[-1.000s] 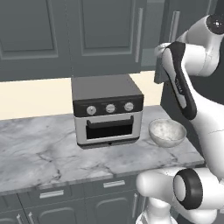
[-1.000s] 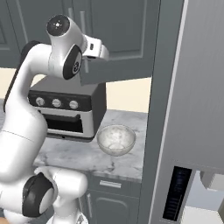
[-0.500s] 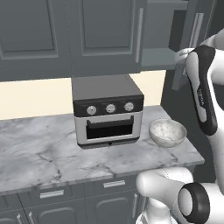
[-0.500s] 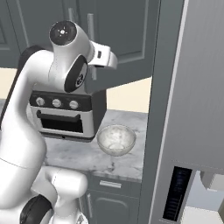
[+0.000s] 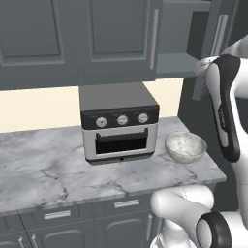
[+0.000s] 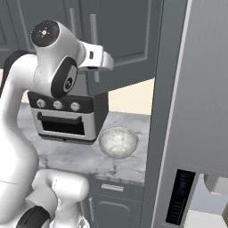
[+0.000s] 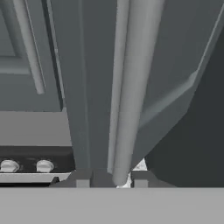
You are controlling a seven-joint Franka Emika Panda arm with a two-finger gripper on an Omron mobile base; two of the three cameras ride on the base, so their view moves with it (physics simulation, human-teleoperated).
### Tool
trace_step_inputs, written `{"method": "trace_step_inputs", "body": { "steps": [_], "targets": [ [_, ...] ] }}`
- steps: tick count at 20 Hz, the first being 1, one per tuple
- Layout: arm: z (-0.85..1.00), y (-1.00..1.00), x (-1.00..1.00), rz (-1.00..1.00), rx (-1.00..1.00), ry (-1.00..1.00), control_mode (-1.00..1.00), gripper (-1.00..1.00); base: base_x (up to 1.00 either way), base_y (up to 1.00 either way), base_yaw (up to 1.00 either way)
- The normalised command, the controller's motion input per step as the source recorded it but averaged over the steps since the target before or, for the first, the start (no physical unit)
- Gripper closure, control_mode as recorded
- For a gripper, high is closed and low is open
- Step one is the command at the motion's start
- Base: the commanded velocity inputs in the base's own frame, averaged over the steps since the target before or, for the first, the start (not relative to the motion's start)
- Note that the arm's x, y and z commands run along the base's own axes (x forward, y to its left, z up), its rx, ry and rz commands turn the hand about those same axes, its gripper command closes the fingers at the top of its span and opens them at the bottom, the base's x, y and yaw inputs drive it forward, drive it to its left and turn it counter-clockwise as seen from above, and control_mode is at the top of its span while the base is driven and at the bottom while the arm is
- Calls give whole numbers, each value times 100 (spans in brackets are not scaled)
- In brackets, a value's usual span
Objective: Open the cabinet and setup a tea strainer by placing it in the bowl upright.
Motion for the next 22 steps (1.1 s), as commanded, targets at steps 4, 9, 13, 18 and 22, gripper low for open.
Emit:
{"method": "trace_step_inputs", "body": {
  "steps": [4, 9, 13, 18, 22],
  "targets": [
    [7, 29, -14, -8, -18, 10, -100, -100, 0, 0, 0],
    [5, 61, 1, -2, -42, 31, -100, -100, 0, 0, 0],
    [8, 53, 0, 0, -40, 13, -100, -100, 0, 0, 0],
    [-1, 3, 15, 1, -30, 17, -100, -100, 0, 0, 0],
    [-4, 0, 23, 3, -44, 26, -100, -100, 0, 0, 0]
  ]
}}
